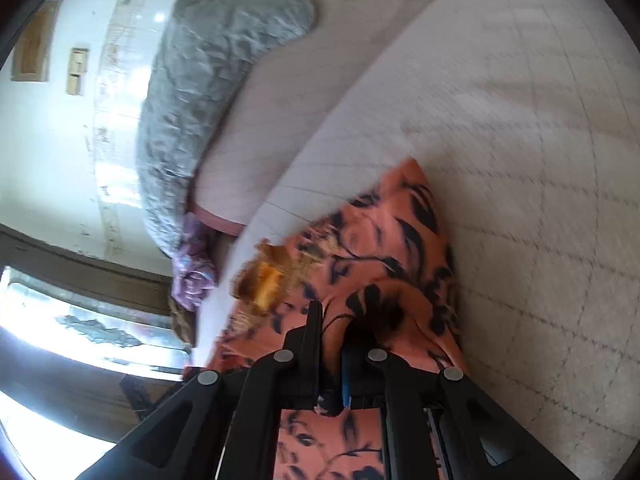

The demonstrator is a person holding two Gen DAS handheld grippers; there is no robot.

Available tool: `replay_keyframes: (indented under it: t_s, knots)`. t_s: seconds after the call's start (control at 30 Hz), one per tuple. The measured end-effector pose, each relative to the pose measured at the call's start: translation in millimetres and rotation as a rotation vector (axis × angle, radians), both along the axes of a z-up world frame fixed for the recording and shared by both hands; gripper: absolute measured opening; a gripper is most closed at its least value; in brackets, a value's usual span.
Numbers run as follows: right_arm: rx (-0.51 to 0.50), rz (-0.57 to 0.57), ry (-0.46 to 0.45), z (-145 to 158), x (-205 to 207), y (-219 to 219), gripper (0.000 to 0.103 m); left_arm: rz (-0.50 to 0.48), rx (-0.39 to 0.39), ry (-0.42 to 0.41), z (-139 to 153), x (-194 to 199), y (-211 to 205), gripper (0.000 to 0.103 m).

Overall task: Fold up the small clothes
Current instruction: 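Open both tools to release the folded hem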

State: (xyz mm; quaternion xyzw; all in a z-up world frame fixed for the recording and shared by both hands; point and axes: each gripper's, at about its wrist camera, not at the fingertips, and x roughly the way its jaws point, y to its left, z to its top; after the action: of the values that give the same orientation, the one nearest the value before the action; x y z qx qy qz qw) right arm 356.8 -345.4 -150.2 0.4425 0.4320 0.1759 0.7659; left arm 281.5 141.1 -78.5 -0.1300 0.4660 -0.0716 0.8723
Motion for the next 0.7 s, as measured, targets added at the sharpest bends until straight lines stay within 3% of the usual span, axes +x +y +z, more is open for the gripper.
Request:
replay_keyframes:
  t_s: [0.13,0.2,0.23,0.27,0.33,0.37,0.43,0.53,0.7]
  knots:
    - [0.097,0.014,-0.003,3,14,-8,0.009,0.061,-0.142,0.026,-5,23,10,0.016]
    - [0.131,-0.034,0.006,-7,32,-20,0.011,0.148,-0.225,0.046,-15,40,20,0.028]
    - [0.135,-0.071,0.021,-13,40,-25,0.014,0.208,-0.224,0.056,-22,49,27,0.038]
    - [0.135,-0.125,0.042,-20,44,-31,0.024,0.244,-0.212,0.061,-26,53,31,0.054]
    - [0.152,-0.187,0.073,-31,46,-37,0.053,0.311,-0.205,0.084,-34,55,41,0.072]
    - [0.173,-0.192,0.068,-32,44,-37,0.082,0.321,-0.215,0.095,-36,54,45,0.074]
    - [0.16,-0.194,0.027,-25,35,-35,0.085,0.323,-0.232,0.084,-34,44,53,0.074]
    - [0.066,-0.182,-0.012,-12,13,-41,0.085,0.291,-0.188,0.031,-22,14,57,0.074]
    - [-0.06,-0.197,-0.04,3,-57,-46,0.085,0.197,-0.171,0.001,-14,-48,51,0.075]
